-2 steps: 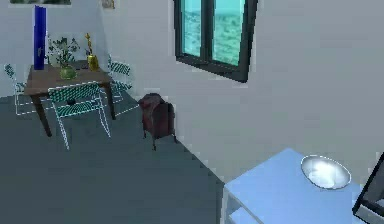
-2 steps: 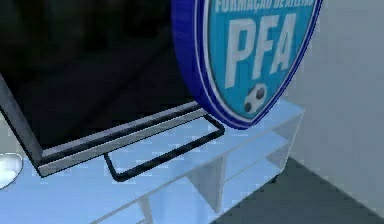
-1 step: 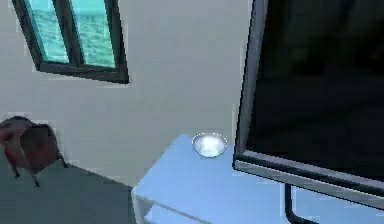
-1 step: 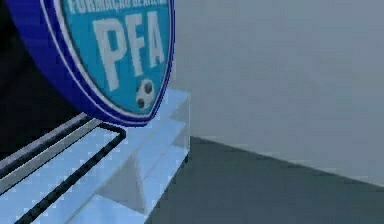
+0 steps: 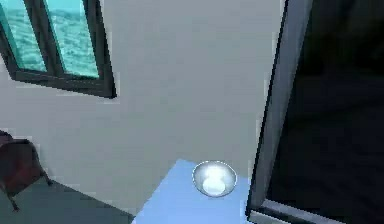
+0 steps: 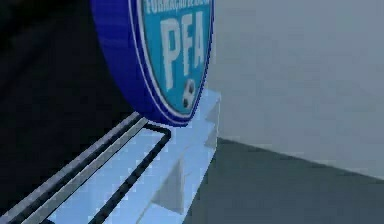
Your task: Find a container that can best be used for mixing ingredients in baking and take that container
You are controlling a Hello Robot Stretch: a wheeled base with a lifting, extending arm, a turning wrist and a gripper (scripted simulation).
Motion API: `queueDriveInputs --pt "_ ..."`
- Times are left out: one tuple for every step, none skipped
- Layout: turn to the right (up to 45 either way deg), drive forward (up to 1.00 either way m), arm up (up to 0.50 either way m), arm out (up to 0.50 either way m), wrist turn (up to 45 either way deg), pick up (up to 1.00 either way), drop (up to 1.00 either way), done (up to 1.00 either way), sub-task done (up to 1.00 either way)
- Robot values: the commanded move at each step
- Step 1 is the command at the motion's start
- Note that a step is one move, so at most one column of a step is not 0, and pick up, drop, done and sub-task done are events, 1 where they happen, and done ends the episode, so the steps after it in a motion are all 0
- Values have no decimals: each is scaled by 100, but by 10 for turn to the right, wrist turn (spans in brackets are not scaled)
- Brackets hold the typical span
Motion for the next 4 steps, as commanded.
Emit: queueDriveInputs --pt "-450 0 0 0 0 0 0 0 0" --pt "-330 0 0 0 0 0 0 0 0" --pt "0 0 50 0 0 0 0 0 0" --pt "0 0 38 0 0 0 0 0 0"
